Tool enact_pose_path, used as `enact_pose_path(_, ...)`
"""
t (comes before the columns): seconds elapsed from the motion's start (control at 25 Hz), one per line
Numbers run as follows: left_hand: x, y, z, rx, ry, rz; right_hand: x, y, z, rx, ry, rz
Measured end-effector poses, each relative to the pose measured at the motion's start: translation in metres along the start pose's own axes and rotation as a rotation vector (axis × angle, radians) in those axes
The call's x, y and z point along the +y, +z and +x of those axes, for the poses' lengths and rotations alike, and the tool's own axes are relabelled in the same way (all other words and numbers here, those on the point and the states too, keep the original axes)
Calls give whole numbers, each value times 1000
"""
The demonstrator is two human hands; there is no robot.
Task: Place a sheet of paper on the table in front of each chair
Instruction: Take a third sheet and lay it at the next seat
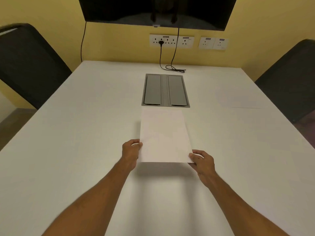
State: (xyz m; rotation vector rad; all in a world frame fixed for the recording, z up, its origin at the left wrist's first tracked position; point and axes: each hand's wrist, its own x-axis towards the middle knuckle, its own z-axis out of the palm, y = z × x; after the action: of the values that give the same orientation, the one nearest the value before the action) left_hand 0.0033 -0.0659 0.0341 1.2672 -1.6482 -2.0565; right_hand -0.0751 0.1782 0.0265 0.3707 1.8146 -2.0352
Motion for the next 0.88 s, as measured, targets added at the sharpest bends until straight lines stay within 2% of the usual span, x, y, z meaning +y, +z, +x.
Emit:
enact_pose_path(0.36,23,-58,-121,-145,14,-7,-33,-9,-96,-107,185,-73)
enact_pose_path(0.56,24,-97,-184,-161,30,45,-25,-14,-149,-159,251,-219)
enact_pose_path(0.68,18,-123,-216,-87,49,126,-17,-15,-180,-200,167,-259)
enact_pose_path(0.88,-2,-165,-267,120,65,393,1,-9,-234,-213,-42,-480)
